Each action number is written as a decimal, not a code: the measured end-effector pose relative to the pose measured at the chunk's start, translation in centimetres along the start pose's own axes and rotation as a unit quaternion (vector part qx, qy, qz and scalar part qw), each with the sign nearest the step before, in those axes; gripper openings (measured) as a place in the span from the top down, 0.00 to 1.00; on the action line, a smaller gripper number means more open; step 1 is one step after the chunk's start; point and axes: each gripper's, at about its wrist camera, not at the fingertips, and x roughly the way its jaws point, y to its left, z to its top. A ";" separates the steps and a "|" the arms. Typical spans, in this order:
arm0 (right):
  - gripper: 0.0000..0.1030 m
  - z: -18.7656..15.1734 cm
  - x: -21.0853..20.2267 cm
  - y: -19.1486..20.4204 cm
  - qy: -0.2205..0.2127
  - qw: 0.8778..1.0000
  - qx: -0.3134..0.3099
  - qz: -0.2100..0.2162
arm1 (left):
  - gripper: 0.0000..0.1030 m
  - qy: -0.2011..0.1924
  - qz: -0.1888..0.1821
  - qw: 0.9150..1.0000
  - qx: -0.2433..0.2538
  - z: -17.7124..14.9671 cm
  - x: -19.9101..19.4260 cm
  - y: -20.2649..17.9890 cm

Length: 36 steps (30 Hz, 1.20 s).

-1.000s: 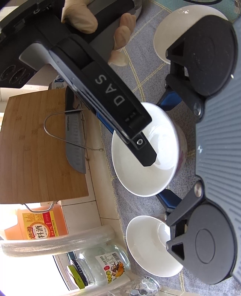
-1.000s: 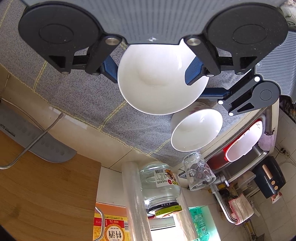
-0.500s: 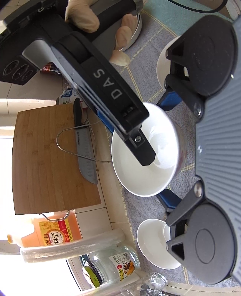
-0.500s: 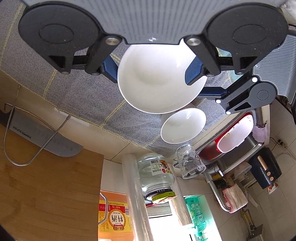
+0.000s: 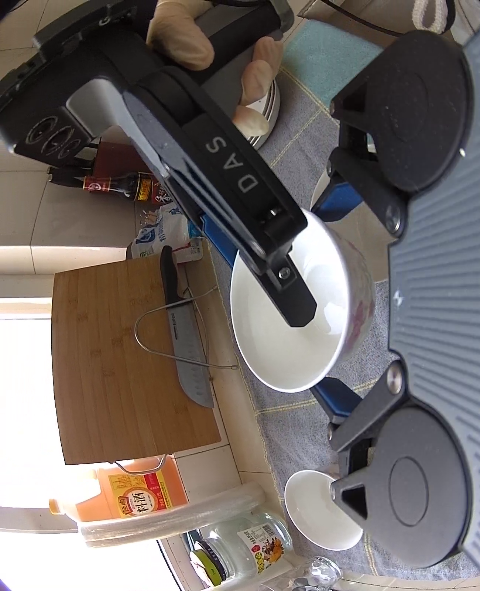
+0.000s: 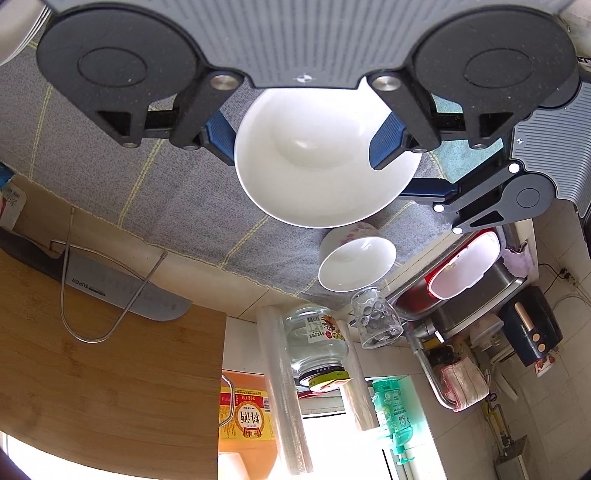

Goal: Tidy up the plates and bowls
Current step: 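Lift the bowl with the right tool and carry it over the pink-flowered bowl, then lower the bowl into the pink-flowered bowl and open the right tool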

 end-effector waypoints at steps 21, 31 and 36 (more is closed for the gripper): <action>0.21 -6.2 -2.8 -0.4 0.014 0.998 0.053 -0.034 | 0.12 0.039 -0.069 0.996 0.027 -1.7 0.3 -3.6; 0.21 -6.9 -2.2 -0.5 0.022 0.998 0.056 -0.032 | 0.12 0.057 -0.071 0.995 0.030 -2.1 0.9 -3.6; 0.21 -7.0 -2.0 -0.6 0.022 0.998 0.059 -0.032 | 0.12 0.058 -0.071 0.995 0.032 -2.0 1.1 -3.6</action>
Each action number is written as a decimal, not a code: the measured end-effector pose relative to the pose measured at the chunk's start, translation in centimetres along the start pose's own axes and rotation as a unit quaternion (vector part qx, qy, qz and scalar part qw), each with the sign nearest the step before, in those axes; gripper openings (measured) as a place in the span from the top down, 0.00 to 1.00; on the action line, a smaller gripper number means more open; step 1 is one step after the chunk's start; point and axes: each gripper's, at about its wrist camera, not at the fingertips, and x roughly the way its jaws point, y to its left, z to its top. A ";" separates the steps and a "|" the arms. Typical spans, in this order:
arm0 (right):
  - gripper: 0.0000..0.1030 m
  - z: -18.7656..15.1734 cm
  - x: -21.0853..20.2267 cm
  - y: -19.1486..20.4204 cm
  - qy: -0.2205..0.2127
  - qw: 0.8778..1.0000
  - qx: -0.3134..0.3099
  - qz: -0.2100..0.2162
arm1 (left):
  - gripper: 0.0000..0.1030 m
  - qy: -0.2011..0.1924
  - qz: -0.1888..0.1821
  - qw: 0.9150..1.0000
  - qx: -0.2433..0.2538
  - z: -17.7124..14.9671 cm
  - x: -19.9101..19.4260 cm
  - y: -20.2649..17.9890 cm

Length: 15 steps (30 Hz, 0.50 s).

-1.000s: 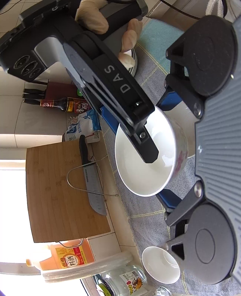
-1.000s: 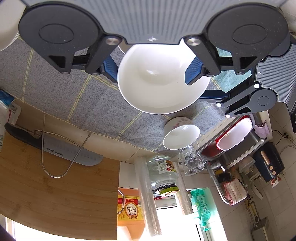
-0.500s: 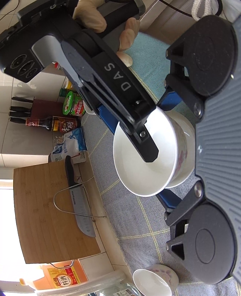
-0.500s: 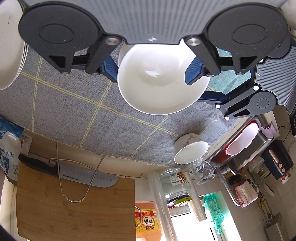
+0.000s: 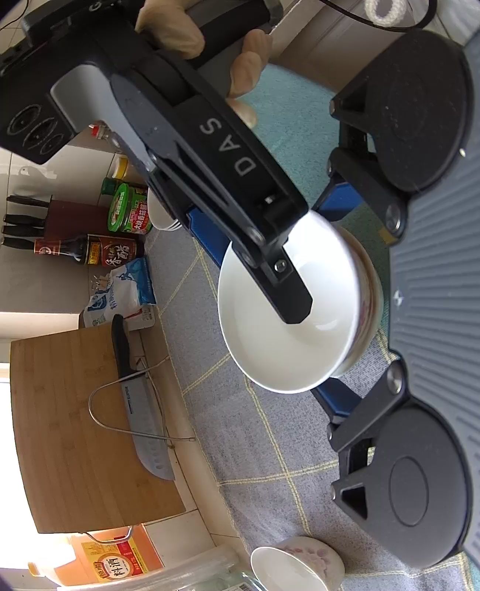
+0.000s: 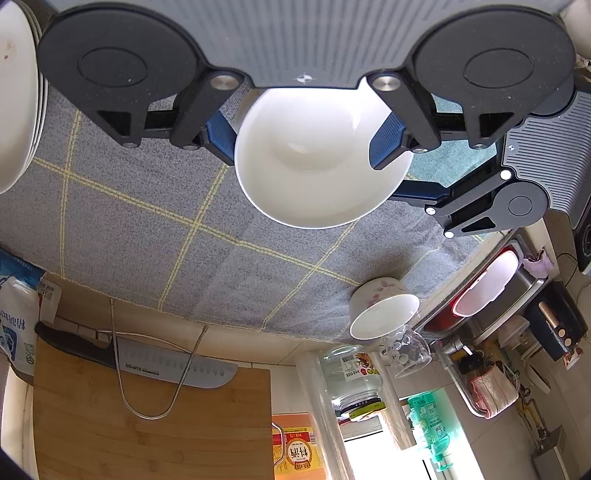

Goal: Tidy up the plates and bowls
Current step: 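Lower the bowl into the pink-flowered bowl and open the right tool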

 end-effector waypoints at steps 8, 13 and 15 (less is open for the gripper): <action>0.21 -0.1 0.1 0.0 -0.001 1.000 0.000 -0.003 | 0.12 0.006 0.001 1.000 0.005 0.1 0.5 0.0; 0.21 -0.1 0.2 0.0 -0.001 1.000 0.001 -0.004 | 0.11 0.004 0.005 1.000 0.012 0.0 0.5 -0.1; 0.20 -0.2 0.3 -0.1 0.001 1.000 0.002 -0.004 | 0.10 0.004 0.007 1.000 0.013 0.0 0.5 -0.2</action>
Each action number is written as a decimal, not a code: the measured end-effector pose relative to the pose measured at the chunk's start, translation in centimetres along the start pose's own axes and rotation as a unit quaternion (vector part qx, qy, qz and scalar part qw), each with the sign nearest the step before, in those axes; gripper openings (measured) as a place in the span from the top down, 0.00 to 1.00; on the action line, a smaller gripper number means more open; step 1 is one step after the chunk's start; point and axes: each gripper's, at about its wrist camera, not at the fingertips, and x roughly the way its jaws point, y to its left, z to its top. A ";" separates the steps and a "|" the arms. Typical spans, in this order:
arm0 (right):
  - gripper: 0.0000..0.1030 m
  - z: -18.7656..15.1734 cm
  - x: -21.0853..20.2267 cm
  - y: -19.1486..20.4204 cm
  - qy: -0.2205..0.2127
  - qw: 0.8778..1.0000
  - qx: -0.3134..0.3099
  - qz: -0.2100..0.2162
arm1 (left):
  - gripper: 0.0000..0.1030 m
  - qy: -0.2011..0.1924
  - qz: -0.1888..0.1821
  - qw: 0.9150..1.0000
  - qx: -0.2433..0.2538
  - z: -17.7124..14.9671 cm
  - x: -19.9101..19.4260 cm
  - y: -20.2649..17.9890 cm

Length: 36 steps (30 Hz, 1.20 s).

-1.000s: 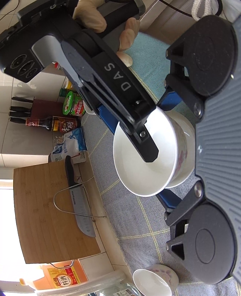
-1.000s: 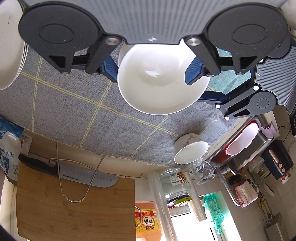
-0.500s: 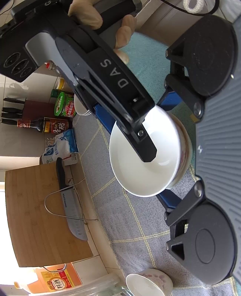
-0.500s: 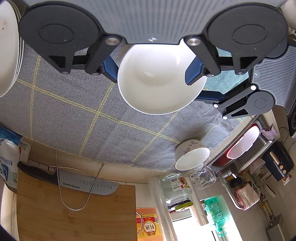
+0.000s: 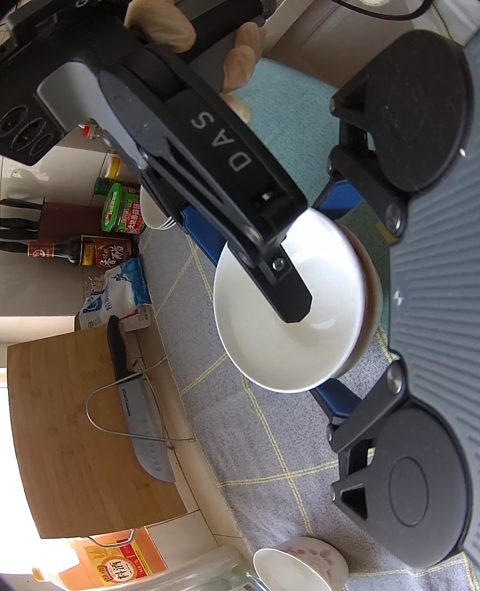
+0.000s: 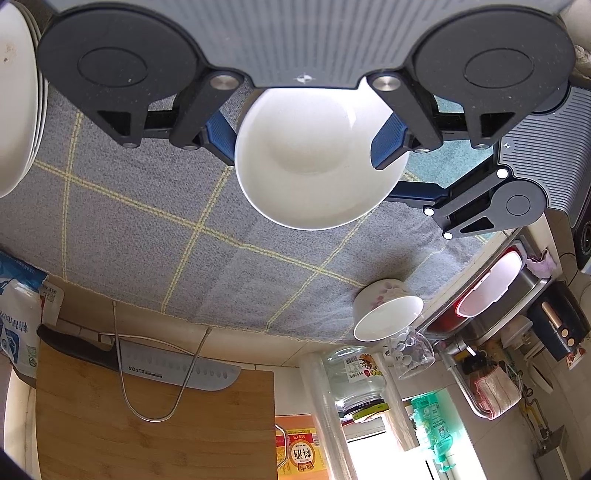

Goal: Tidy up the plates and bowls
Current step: 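Lower the bowl into the pink-flowered bowl and open the right tool, then move the right tool to the white bowl beside the glass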

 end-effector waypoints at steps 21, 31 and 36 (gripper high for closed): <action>0.00 2.3 -1.2 1.4 -0.046 0.998 -0.026 -0.039 | 0.06 -0.023 0.002 1.000 -0.012 -0.5 -3.2 2.1; 0.00 5.5 1.1 6.1 -0.038 0.989 -0.120 -0.074 | 0.06 -0.027 0.073 0.995 -0.054 -2.1 -5.3 7.7; 0.00 7.6 3.1 8.3 -0.044 0.986 -0.141 -0.073 | 0.06 -0.034 0.112 0.990 -0.075 -3.0 -6.4 11.1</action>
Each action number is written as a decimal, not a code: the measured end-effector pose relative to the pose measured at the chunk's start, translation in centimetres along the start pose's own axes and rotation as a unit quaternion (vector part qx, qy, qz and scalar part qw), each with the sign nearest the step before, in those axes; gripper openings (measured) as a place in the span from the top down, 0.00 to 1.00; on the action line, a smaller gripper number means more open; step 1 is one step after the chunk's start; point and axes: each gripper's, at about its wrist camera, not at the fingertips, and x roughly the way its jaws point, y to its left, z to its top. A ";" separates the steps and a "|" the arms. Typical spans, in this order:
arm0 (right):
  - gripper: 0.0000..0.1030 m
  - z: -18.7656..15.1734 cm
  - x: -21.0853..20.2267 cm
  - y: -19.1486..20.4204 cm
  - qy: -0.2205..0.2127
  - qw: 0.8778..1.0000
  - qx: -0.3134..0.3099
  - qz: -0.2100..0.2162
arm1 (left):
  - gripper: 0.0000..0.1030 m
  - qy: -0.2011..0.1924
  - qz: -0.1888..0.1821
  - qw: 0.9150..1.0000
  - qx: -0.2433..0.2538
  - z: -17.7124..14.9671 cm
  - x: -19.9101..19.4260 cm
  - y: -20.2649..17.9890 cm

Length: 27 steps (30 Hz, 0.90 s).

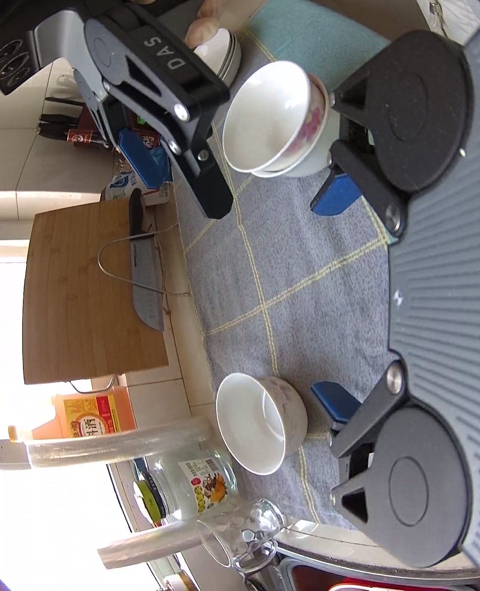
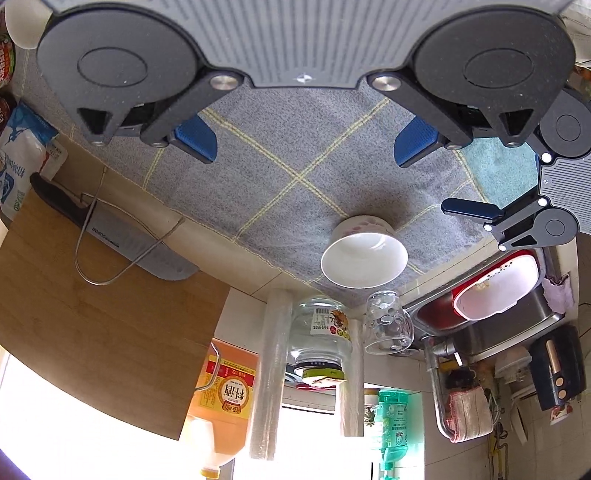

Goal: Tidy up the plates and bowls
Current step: 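Move the right tool to the white bowl beside the glass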

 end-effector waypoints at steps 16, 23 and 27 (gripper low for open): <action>0.00 6.8 7.1 4.6 0.015 0.997 -0.050 0.050 | 0.06 -0.008 0.055 0.998 -0.018 -0.4 3.0 7.0; 0.00 8.3 9.8 3.8 0.027 0.996 -0.042 0.068 | 0.06 -0.006 0.056 0.998 -0.015 -0.1 5.3 8.3; 0.01 9.0 11.4 3.2 0.036 0.996 -0.034 0.077 | 0.06 -0.006 0.059 0.998 -0.009 0.1 6.5 8.8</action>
